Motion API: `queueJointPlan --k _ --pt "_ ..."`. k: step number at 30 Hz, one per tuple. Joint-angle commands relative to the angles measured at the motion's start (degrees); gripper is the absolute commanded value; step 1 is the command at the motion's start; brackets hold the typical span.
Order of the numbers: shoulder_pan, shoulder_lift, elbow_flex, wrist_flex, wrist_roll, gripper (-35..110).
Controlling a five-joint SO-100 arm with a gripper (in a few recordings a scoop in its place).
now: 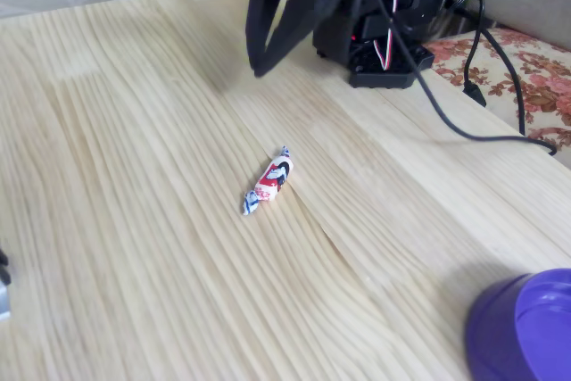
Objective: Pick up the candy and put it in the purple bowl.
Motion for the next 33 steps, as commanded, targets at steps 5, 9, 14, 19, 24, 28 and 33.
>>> queueJointPlan --k 5,9,14,19,24,28,33 --pt "-7.47 -30.23 -27.07 2.81 6.15 -1" --pt "-12.39 -32.87 -28.56 1.23 9.76 -1" --pt "-19.16 -38.06 -29.62 -2.55 15.21 -1" --pt "-26.28 -43.77 -28.92 -7.29 18.46 -1" --pt "-29.09 -51.42 -28.12 -14.06 16.17 0" --pt "-28.3 -53.79 -26.46 -16.96 14.33 7" --pt "-24.87 -53.44 -23.29 -17.75 13.71 18"
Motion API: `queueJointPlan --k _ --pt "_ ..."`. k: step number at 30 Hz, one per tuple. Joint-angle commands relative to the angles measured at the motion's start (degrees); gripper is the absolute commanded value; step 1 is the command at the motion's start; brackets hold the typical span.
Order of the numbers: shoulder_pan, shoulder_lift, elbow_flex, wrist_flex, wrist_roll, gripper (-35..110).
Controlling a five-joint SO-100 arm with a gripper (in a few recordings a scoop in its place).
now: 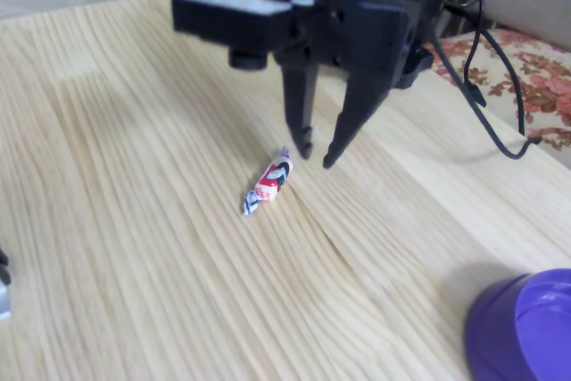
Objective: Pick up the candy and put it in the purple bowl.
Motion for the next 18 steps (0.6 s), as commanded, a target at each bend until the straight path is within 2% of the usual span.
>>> queueJointPlan --k 1,5,10,18 --pt "1.85 2.29 0.7 0.0 -0.35 18" --pt "3.52 4.13 2.55 1.76 0.26 28" --pt "3.87 5.1 3.78 2.37 1.58 27" --pt "2.9 -0.18 4.04 -4.66 1.41 27"
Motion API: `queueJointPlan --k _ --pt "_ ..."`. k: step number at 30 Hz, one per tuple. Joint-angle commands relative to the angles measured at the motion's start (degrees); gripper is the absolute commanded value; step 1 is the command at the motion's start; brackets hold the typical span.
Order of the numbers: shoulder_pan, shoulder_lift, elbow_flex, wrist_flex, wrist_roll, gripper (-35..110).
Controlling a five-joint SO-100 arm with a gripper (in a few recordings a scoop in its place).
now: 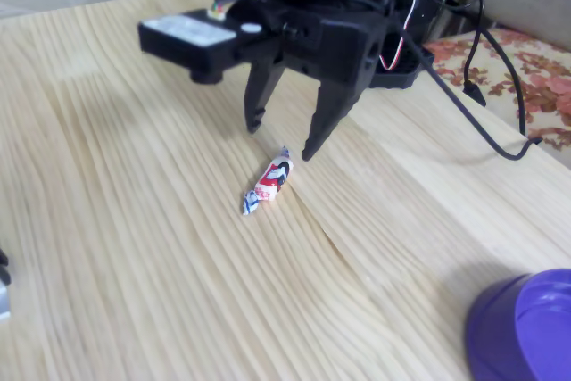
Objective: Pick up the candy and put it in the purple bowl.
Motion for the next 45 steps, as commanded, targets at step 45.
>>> queueJointPlan --k 45 --pt "0.62 -11.87 -5.1 -5.27 2.11 -1"
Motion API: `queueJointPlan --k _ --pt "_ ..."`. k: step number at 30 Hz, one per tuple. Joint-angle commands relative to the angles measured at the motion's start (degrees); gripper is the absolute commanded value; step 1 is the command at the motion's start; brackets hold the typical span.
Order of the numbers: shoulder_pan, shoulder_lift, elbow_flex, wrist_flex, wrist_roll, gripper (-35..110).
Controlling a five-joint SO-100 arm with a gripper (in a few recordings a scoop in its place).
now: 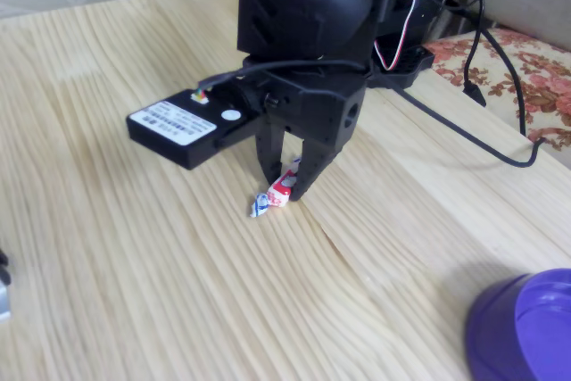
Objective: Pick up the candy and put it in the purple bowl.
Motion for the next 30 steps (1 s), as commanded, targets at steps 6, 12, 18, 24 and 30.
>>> queueJointPlan --k 6,12,18,24,30 --pt "-4.39 22.32 -5.01 8.53 2.9 -1" --pt "-17.31 33.93 -5.62 8.35 2.37 -1" --pt "-29.53 33.75 -6.94 1.76 1.23 -1" --pt "-34.01 22.59 -13.54 -7.47 -0.79 -1" --pt "-35.95 8.26 -22.32 -10.99 -1.67 -1"
